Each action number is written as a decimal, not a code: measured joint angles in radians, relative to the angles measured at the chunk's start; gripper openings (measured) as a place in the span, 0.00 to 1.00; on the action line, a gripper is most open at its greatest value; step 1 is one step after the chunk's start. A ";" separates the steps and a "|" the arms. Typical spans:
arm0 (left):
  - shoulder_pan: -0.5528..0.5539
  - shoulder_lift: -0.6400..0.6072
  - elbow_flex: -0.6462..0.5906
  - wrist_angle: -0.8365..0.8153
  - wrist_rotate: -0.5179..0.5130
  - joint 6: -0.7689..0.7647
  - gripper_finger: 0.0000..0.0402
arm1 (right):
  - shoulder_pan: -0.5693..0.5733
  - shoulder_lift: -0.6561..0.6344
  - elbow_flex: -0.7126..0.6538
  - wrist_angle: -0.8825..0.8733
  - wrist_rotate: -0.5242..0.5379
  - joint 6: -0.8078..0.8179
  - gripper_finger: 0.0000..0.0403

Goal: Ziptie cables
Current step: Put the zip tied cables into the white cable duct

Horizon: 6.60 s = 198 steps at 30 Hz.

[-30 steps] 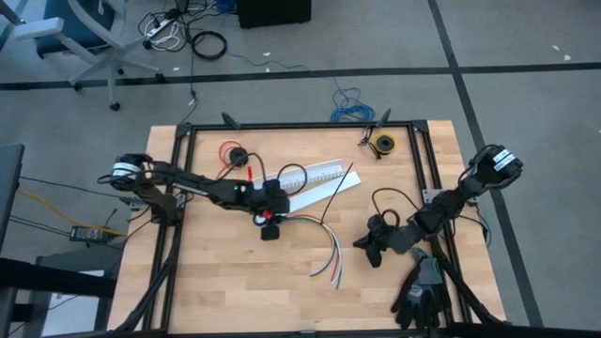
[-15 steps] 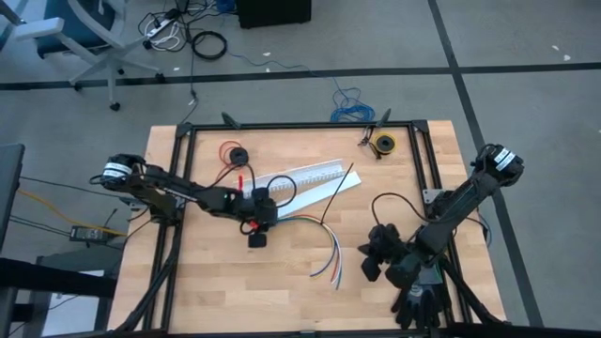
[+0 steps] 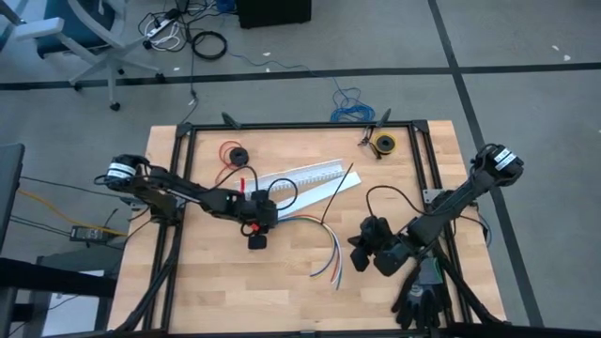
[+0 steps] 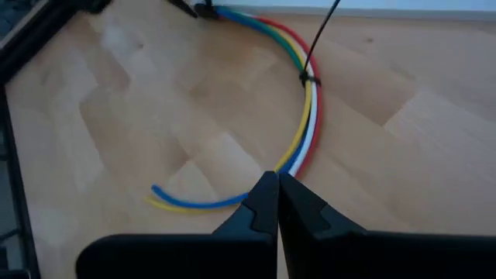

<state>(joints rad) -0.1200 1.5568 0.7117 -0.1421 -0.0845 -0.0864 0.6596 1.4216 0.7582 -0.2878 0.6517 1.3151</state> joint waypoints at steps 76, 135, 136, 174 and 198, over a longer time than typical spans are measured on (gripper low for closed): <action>-0.012 0.075 0.267 -0.162 -0.337 -0.019 0.12 | -0.415 0.309 0.210 -0.177 -0.646 -0.089 0.34; 0.004 -0.211 0.381 -0.589 -0.563 -0.125 0.11 | -0.477 0.237 0.208 -0.273 -0.383 -0.399 0.01; 0.004 -0.213 0.363 -0.587 -0.552 -0.131 0.11 | -0.477 0.223 0.208 -0.292 -0.379 -0.407 0.01; 0.154 -0.214 0.102 -0.415 -0.320 -0.207 0.11 | -0.864 0.137 0.211 -0.339 -0.349 -0.896 0.01; 0.166 -0.214 0.079 -0.497 -0.295 -0.242 0.11 | -1.017 0.162 0.211 -0.249 -0.485 -1.092 0.03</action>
<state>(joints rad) 0.0463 1.3426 0.7906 -0.6388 -0.3798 -0.3286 -0.3572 1.5833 0.9695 -0.5368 0.1669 0.2235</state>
